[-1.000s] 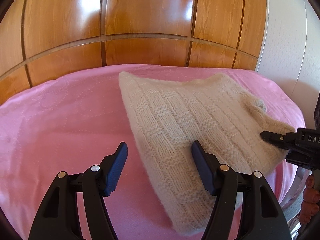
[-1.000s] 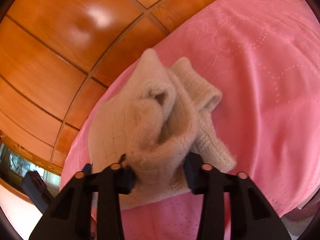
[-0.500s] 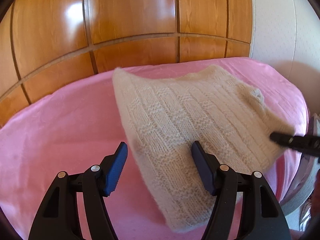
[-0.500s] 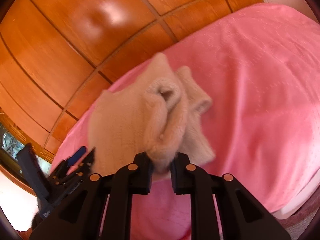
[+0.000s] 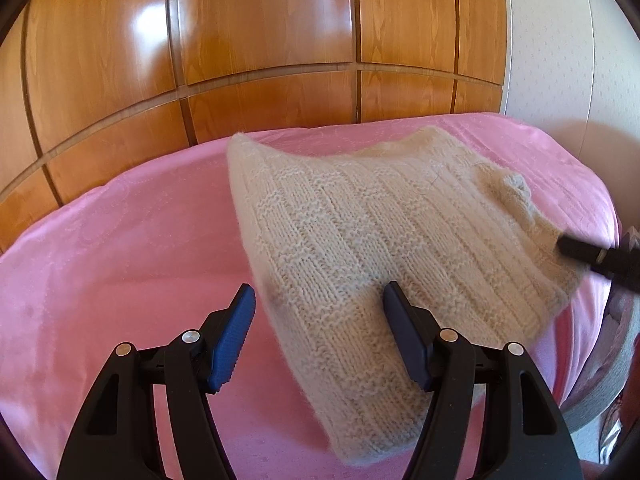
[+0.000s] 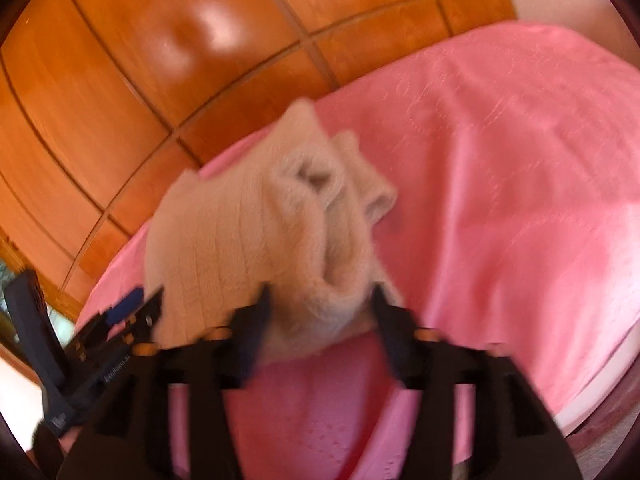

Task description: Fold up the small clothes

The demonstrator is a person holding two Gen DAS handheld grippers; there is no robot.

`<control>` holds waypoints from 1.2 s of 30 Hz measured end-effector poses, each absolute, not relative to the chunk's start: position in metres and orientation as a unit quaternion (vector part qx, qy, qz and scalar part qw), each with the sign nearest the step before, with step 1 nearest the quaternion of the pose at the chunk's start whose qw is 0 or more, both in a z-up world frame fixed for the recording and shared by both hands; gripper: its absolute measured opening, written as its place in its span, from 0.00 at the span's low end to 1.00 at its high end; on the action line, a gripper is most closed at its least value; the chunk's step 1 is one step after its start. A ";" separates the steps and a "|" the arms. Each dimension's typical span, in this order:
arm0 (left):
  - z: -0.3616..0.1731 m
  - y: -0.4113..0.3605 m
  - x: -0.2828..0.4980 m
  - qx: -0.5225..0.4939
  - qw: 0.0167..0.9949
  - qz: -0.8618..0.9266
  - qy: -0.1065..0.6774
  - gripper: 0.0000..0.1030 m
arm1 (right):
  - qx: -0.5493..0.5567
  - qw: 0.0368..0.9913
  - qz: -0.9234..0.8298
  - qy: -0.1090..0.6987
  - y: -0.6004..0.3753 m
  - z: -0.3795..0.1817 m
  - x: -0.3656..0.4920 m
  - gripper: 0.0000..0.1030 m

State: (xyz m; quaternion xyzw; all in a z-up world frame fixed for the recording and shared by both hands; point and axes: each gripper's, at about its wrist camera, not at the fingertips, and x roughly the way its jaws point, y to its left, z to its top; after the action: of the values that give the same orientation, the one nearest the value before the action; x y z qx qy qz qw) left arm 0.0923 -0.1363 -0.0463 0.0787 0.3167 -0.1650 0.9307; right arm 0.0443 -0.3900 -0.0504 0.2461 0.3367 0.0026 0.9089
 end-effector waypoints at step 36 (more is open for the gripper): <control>-0.036 -0.205 0.161 0.184 0.914 -0.159 0.326 0.76 | 0.109 0.903 -0.171 0.379 -0.392 -0.082 0.175 0.97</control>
State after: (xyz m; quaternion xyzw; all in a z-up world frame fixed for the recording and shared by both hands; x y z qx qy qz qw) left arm 0.1613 -0.2050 -0.0365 0.1838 0.3259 -0.1591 0.9136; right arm 0.1751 -0.3918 -0.0817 0.1094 0.3793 -0.1711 0.9027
